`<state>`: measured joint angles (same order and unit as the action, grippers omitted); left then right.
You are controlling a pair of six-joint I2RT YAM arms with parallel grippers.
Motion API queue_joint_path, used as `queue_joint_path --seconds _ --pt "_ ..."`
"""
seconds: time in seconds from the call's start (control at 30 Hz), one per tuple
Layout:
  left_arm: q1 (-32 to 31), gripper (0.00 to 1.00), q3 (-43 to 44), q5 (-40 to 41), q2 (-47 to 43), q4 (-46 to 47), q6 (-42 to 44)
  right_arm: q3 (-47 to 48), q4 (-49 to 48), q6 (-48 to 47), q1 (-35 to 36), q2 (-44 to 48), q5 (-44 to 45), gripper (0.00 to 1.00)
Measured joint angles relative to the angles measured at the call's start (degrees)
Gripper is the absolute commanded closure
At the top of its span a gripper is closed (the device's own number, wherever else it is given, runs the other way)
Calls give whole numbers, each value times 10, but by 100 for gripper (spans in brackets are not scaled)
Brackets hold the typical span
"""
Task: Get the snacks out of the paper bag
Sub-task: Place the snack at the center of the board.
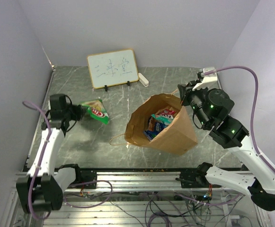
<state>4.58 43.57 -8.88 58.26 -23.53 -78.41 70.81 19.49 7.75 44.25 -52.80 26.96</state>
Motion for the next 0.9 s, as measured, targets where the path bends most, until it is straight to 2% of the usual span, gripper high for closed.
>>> queue_joint_path --seconds 0.27,0.33,0.43,0.47,0.5,0.6,0.77,0.9 --pt "1 91 -77 26 -130 -105 11 0 -33 -115 0 -45 -56 100" --pt "1 76 -89 26 -146 -133 17 0 -40 -144 0 -55 -75 100" --pt "1 39 -102 25 -175 -186 26 0 -52 -182 0 -66 -99 100" --pt "1 30 -104 24 -186 -205 28 0 -55 -193 0 -68 -104 100" --pt "1 27 -104 22 -197 -221 30 0 -57 -202 0 -69 -108 100" --pt "1 1 -100 17 -225 -271 39 0 -61 -229 0 -70 -120 100" --pt "1 1 -16 16 -209 -345 84 0 -63 -267 0 -69 -139 100" --pt "1 3 89 3 -158 -346 155 0 -54 -271 0 -67 -148 100"
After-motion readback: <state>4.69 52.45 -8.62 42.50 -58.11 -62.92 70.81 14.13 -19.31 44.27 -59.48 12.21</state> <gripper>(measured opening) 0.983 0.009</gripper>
